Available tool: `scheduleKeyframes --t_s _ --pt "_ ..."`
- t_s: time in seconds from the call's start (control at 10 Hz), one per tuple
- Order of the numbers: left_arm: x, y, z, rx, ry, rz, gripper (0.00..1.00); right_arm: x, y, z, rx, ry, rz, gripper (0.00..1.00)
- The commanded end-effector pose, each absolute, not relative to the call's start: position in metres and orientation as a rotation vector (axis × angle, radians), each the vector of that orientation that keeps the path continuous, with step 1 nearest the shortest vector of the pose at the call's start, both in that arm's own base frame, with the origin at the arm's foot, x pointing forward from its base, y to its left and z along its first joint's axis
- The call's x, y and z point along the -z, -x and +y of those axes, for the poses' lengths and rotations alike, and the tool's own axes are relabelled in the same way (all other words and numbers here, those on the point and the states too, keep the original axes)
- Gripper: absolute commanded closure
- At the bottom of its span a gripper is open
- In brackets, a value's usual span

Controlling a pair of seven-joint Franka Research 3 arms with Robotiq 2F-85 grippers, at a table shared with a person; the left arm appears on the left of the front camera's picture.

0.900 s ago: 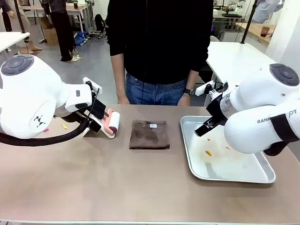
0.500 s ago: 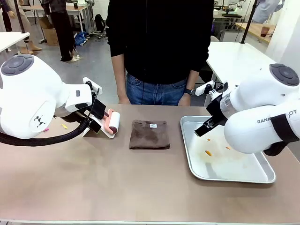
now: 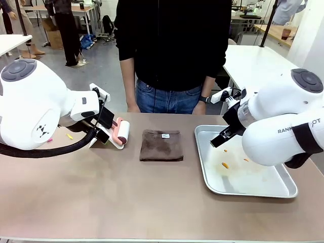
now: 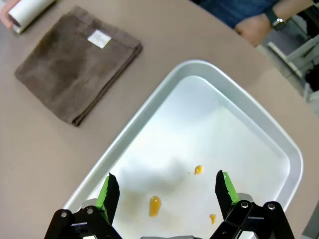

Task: Clean the surface of the table.
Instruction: Hold the Lint Roller with your left hand and the towel with your right hand.

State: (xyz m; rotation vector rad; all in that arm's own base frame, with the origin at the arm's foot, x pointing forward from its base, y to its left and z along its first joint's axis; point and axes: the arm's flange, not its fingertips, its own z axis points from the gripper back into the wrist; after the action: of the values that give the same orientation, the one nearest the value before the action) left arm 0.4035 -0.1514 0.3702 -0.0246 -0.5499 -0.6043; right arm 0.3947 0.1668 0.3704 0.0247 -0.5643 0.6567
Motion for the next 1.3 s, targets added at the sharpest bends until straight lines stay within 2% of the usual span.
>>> scheduleKeyframes --t_s 0.0,0.6,0.8,1.2 --pt "-0.370 -0.403 -0.152 0.605 0.024 -0.550 0.00 -0.371 -0.395 0.167 -0.656 -0.025 -0.565 0.00" --pt "-0.375 -0.400 -0.146 0.637 0.040 -0.530 0.00 -0.376 -0.394 0.163 -0.638 -0.003 -0.538 0.00" --pt "-0.401 -0.389 -0.126 0.652 0.135 -0.561 0.00 -0.402 -0.381 0.153 -0.662 -0.049 -0.559 0.00" --pt "-0.470 -0.356 -0.071 0.638 0.106 -0.584 0.00 -0.466 -0.351 0.120 -0.519 -0.140 -0.472 0.00"
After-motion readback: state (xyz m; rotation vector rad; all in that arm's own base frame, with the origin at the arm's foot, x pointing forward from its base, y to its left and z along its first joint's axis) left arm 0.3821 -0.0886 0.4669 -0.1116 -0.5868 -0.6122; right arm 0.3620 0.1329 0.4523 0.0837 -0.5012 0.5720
